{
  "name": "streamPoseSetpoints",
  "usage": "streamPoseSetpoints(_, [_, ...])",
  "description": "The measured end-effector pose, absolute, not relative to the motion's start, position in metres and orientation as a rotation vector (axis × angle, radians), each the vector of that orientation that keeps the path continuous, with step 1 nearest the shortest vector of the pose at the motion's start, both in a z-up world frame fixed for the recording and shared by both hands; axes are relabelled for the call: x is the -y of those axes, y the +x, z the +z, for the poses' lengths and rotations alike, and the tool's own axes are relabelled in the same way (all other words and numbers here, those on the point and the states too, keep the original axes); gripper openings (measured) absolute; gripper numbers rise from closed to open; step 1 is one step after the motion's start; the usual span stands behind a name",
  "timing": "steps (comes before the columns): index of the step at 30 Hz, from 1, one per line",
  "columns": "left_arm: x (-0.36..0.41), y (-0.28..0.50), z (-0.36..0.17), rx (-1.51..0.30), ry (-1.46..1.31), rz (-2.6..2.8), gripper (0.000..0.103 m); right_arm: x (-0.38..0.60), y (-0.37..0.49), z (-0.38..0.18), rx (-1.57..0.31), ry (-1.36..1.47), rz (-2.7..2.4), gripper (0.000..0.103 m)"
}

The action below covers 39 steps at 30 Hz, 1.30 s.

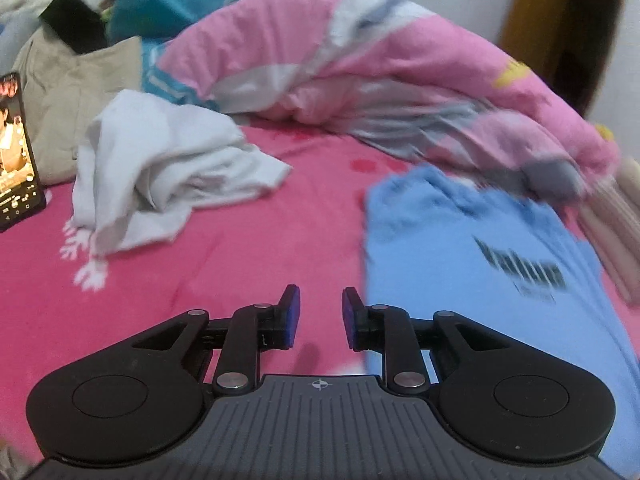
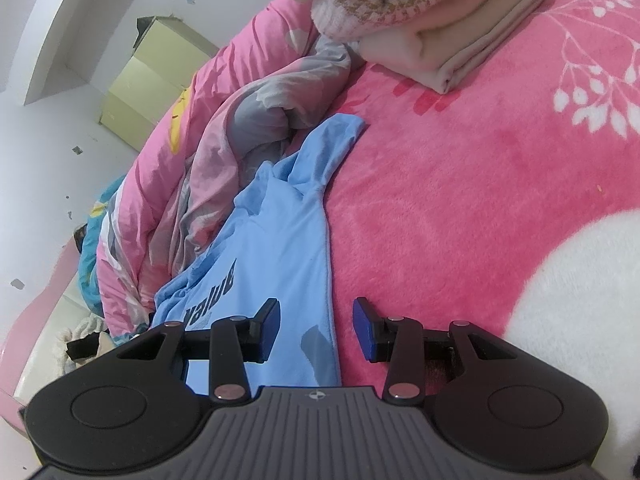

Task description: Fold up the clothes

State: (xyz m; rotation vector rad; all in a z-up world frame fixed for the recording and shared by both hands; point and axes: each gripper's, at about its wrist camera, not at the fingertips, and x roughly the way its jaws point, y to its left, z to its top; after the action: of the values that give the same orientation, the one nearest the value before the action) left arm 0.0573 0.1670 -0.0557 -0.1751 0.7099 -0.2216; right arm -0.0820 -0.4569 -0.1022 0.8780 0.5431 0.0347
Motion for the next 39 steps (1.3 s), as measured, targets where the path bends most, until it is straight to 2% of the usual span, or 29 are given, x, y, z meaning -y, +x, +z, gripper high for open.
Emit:
streamPoseSetpoints(9, [-0.125,-0.011,-0.066,-0.705,-0.075,-0.344,0.022,0.462,-0.082,-0.102,-0.563,0.915,0.051,0.043])
streamPoseSetpoints(17, [-0.082,-0.011,-0.085,-0.695,0.033,-0.417,0.022,0.466,-0.049,-0.091,-0.628,0.847,0.045,0.044])
streamPoseSetpoints(21, [-0.084,-0.004,-0.098,-0.747,0.001,-0.407,0.022,0.47,-0.026,-0.093,-0.655,0.827,0.061,0.044])
streamPoseSetpoints(24, [-0.087,-0.001,-0.101,-0.756,-0.023,-0.406,0.022,0.461,-0.017,-0.091,-0.674,0.748,0.078,0.034])
streamPoseSetpoints(25, [-0.088,-0.001,-0.102,-0.759,-0.031,-0.406,0.022,0.457,-0.016,-0.09,-0.682,0.708,0.075,0.022])
streamPoseSetpoints(26, [-0.088,0.0,-0.102,-0.759,-0.031,-0.406,0.022,0.452,-0.015,-0.088,-0.692,0.665,0.067,0.004])
streamPoseSetpoints(31, [-0.088,0.001,-0.104,-0.757,-0.024,-0.412,0.023,0.452,-0.026,-0.068,-0.608,0.541,-0.029,0.002])
streamPoseSetpoints(37, [-0.088,0.0,-0.105,-0.752,-0.02,-0.409,0.023,0.46,-0.017,-0.088,-0.668,0.536,-0.063,0.003])
streamPoseSetpoints(39, [-0.088,-0.001,-0.105,-0.75,-0.019,-0.408,0.023,0.465,-0.023,-0.084,-0.656,0.587,-0.059,0.006])
